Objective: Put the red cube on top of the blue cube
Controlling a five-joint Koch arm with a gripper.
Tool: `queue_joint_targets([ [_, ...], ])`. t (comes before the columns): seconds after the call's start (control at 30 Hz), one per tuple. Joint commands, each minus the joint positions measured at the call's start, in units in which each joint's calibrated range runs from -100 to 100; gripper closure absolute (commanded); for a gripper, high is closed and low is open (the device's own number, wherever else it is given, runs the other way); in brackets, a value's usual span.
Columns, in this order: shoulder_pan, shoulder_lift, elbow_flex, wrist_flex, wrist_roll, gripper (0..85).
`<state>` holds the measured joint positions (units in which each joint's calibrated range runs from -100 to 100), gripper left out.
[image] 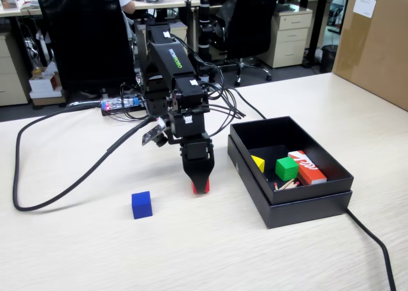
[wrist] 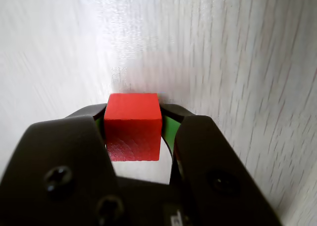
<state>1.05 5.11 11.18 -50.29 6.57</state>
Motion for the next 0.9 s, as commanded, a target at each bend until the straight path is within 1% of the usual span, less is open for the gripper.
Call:
queue_joint_targets([
  [0.0,-0.05,-9.99,1.96,-0.47,-0.15,84.6],
  [0.1,-0.34,-15.84,0.88,-0.47,-0.2,84.6],
  [0.13,-0.68,-20.43,0.42,-0.47,-0.29,84.6],
  [0.3,-2.15,-25.71,0.51,-0.47,-1.37,84.6],
  [0.57,-5.37,-25.71,1.6,1.87,-4.64,84.6],
  [0.77,-8.01,-22.84,1.78,8.35,-7.72,84.7],
  [0.87,-8.84,-20.89,1.87,10.42,-8.45,84.7],
])
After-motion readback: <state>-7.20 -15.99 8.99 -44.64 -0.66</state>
